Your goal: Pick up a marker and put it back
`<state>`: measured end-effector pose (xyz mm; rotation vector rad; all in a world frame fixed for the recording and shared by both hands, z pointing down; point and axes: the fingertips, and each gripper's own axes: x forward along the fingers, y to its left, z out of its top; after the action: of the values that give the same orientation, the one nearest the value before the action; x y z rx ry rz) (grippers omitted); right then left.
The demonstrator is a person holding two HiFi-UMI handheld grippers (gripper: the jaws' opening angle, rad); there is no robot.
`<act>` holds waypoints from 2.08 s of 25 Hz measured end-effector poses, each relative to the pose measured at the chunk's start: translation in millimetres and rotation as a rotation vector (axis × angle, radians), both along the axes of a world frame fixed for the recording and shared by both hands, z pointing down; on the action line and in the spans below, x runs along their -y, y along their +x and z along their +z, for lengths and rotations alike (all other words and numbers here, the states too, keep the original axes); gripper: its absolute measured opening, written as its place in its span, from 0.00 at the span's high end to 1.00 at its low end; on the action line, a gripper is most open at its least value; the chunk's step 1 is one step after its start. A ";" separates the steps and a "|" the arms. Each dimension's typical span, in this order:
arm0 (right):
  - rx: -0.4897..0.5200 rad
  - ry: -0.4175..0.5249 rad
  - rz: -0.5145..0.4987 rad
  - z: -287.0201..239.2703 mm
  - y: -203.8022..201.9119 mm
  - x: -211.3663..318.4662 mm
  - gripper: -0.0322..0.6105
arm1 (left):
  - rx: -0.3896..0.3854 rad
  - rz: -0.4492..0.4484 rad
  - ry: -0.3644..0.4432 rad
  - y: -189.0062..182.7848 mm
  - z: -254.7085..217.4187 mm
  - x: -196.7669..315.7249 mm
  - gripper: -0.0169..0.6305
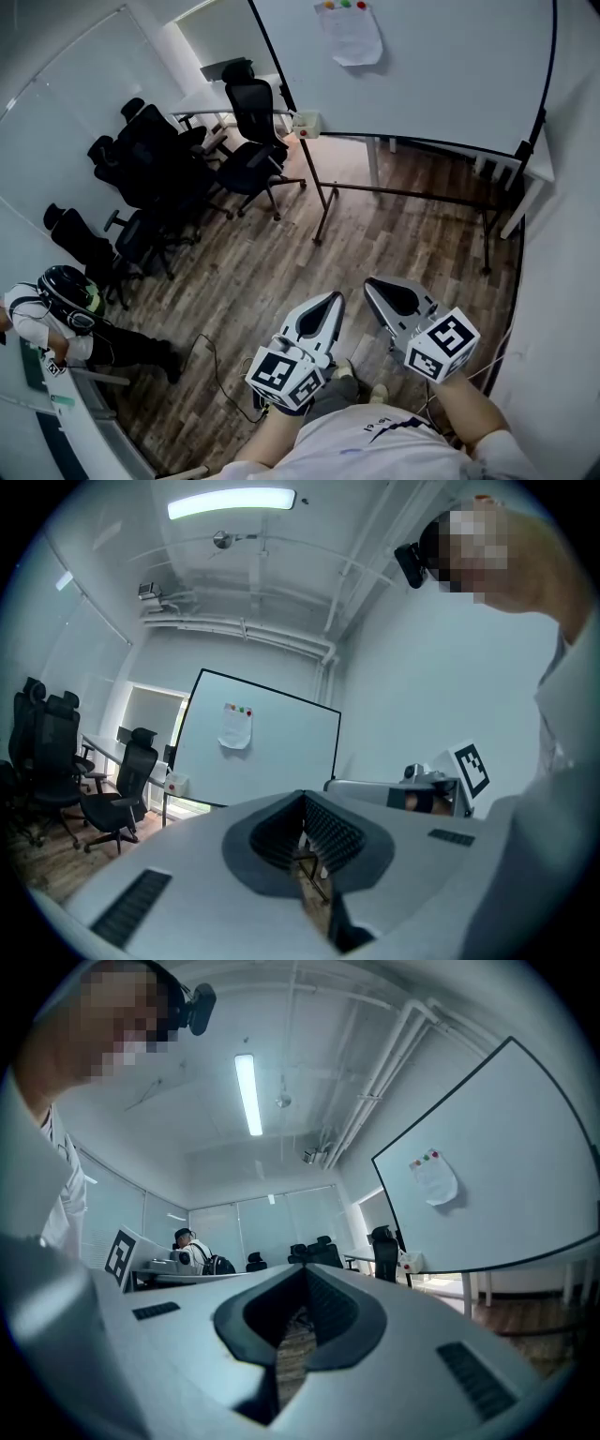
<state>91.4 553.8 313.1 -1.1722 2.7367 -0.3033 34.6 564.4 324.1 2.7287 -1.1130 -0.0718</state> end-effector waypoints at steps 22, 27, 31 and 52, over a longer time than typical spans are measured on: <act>-0.085 0.008 0.081 1.5 -71.8 235.5 0.93 | -0.033 0.048 0.022 -69.4 13.1 251.5 0.95; -0.114 -0.003 0.071 4.2 -90.2 278.1 0.93 | -0.047 0.048 0.005 -82.7 13.0 296.2 0.96; -0.115 -0.009 0.059 10.3 -94.6 310.7 0.93 | -0.048 0.033 -0.002 -88.1 20.5 327.3 0.95; -0.080 -0.017 -0.128 35.1 -57.2 583.6 0.93 | 0.014 -0.135 -0.037 -46.0 37.3 585.6 0.96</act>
<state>34.2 -29.8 348.2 -1.0365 2.8908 -0.3011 -11.3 -21.2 361.4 2.6232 -1.2878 -0.0507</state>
